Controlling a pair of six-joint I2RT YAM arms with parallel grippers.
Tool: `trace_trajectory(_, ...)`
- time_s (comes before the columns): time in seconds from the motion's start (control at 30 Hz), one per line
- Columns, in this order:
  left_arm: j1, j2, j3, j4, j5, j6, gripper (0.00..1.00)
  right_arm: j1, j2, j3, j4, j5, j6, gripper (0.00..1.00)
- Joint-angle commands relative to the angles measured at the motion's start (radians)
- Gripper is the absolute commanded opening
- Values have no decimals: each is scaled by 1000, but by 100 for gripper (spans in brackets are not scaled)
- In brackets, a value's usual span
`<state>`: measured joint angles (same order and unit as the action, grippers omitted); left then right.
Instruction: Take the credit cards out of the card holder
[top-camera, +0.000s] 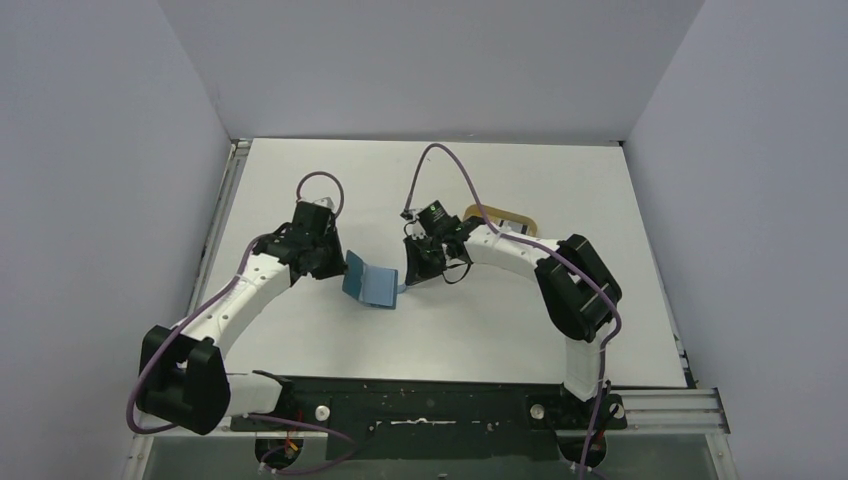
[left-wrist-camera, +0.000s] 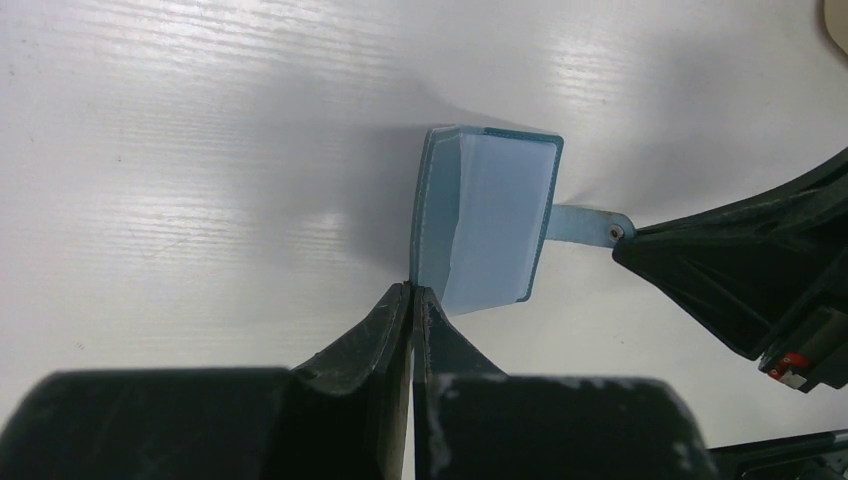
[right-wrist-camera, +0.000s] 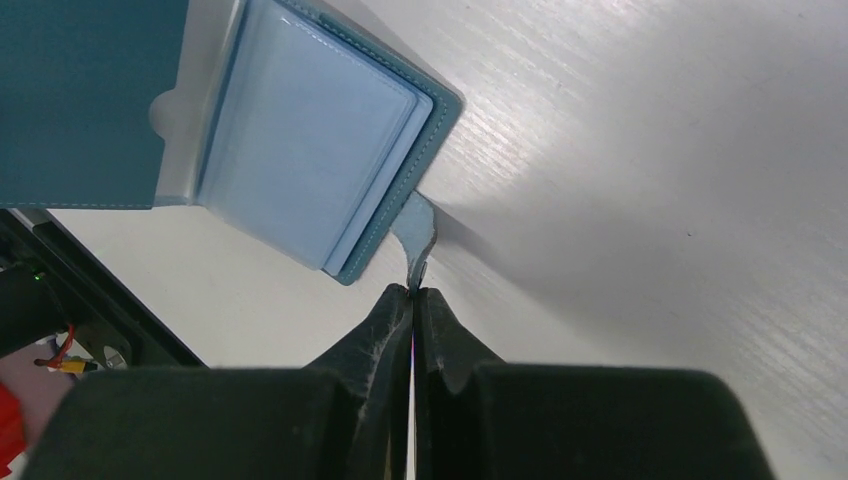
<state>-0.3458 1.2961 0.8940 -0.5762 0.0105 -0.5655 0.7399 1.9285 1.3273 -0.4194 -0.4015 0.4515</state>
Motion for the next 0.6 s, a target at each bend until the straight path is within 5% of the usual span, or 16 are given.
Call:
trace_trajectory(0.0, -38, -4, 95, -35, -67, 40, 0, -15, -19, -23, 48, -23, -8, 0)
trace_trajectory(0.27, -178, 73, 152, -45, -115, 3, 1, -34, -21, -87, 93, -47, 3, 0)
trace_trajectory(0.37, -199, 116, 172, -55, -116, -1, 26, -40, -31, -102, 99, -51, 2, 0)
trace_trajectory(0.57, -202, 145, 163, -19, -95, -27, 39, -68, -54, -132, 104, -63, -3, 0)
